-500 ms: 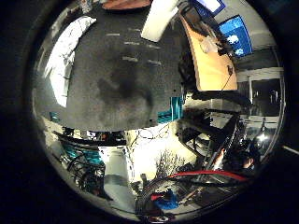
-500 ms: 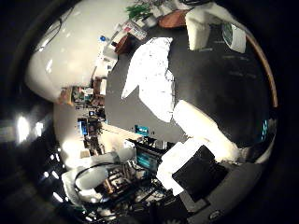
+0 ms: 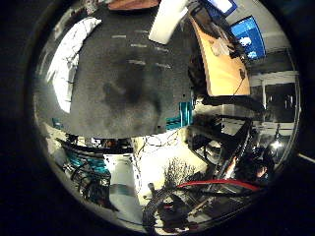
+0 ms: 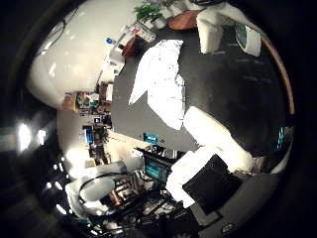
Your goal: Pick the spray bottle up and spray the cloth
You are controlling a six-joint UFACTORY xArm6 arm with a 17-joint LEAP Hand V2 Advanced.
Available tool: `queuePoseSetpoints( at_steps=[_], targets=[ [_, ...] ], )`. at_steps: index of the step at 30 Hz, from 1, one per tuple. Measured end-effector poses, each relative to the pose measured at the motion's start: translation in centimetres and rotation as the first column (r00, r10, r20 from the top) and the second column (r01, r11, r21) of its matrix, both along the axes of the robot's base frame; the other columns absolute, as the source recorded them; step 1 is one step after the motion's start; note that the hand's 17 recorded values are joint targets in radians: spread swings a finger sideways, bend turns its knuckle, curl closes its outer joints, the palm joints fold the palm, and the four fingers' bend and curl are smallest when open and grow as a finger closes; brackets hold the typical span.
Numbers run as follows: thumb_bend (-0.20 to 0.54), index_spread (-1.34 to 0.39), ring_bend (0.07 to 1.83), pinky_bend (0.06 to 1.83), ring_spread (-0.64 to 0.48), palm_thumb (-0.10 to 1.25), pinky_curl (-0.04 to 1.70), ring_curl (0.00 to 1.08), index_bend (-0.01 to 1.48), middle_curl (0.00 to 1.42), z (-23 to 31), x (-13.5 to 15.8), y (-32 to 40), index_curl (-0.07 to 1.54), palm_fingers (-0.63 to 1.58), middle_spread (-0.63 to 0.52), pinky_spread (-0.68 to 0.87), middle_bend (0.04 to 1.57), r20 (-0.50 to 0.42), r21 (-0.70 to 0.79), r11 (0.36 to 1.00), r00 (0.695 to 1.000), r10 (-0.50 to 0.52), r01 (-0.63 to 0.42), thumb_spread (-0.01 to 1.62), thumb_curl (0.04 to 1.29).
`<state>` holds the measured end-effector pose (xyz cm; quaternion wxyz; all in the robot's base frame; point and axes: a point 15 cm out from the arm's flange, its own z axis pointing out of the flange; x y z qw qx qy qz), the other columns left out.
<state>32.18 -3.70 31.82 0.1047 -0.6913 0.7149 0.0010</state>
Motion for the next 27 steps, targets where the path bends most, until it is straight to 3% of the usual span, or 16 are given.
queuePoseSetpoints(
  at_steps=[7,12,17,27],
  targets=[
    [-0.014,-0.43,0.18,0.19,0.16,0.77,0.24,0.15,0.52,0.39,0.1,0.0,0.0,0.45,0.29,-0.06,0.38,0.26,0.003,-0.001,1.000,1.000,0.002,-0.002,1.22,0.32],
    [-0.015,-0.41,0.19,0.20,0.16,0.77,0.25,0.17,0.35,0.39,0.7,0.1,0.6,0.41,0.29,-0.05,0.39,0.26,0.027,0.031,0.999,1.000,-0.008,0.007,1.22,0.32],
    [-0.020,-0.37,0.21,0.21,0.15,0.73,0.27,0.19,0.17,0.38,1.9,0.0,-0.9,0.36,0.29,-0.04,0.38,0.23,0.068,0.076,0.993,0.994,-0.090,0.085,1.21,0.32],
    [-0.022,-0.31,0.29,0.29,0.15,0.62,0.31,0.24,0.14,0.38,3.3,0.2,-5.7,0.28,0.23,0.02,0.38,0.23,0.140,0.177,0.950,0.949,-0.283,0.257,1.19,0.29]
  ],
)
